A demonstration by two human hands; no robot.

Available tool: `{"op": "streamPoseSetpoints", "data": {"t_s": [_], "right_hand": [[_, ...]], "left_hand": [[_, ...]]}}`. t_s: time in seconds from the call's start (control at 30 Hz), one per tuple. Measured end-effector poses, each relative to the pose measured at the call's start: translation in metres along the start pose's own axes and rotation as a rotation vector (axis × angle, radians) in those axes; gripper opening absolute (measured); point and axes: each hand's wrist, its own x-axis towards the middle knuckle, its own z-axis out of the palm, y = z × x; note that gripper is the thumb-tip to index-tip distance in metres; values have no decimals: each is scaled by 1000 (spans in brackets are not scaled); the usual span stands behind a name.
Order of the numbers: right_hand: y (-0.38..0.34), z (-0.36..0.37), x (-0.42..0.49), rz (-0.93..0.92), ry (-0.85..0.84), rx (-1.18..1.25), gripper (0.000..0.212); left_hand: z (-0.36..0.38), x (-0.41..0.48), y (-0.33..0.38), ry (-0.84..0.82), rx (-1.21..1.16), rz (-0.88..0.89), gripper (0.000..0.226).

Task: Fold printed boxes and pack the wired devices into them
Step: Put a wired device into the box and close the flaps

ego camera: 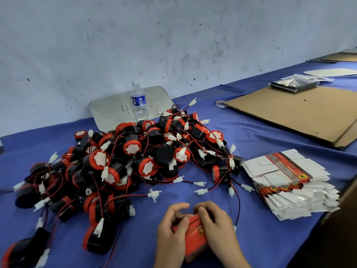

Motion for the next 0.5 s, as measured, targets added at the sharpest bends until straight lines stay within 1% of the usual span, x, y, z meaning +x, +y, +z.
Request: {"op": "streamPoseSetpoints", "data": {"t_s": [0.07,0.13,0.17,0.2,0.27,0.3,0.33,0.37,0.4,0.43,0.5], "right_hand": [[1,3,-5,-94,21,-107,11],[2,5,-11,-213,28,-197,16],[2,5,-14,-286,65,-209,18],[2,5,-17,-362,125,-208,18],[0,2,-20,-470,253,-167,19],[-1,0,-21,-518,283,-134,19],[-1,-4,-21,-556,275,-97,18],[-2,-7,-19,-558,243,-48,13],[-3,-10,-18,-510,179,44,7],[-5,-13,-18,-422,92,165,14],[-2,-20,-16,-241,-85,360,41]], "left_hand": [[1,-4,-2,63,-1,45,31],[2,-9,-4,108,-15,89,27],[2,-10,-4,113,-19,120,21],[3,-12,-3,102,-11,141,19],[4,-13,-3,54,3,170,36],[5,-13,-3,26,2,172,45],[6,-14,-3,7,6,171,53],[6,-14,-3,4,14,173,57],[5,-14,-5,23,15,180,56],[5,-14,-6,43,9,189,55],[3,-16,-5,56,17,212,54]]}}
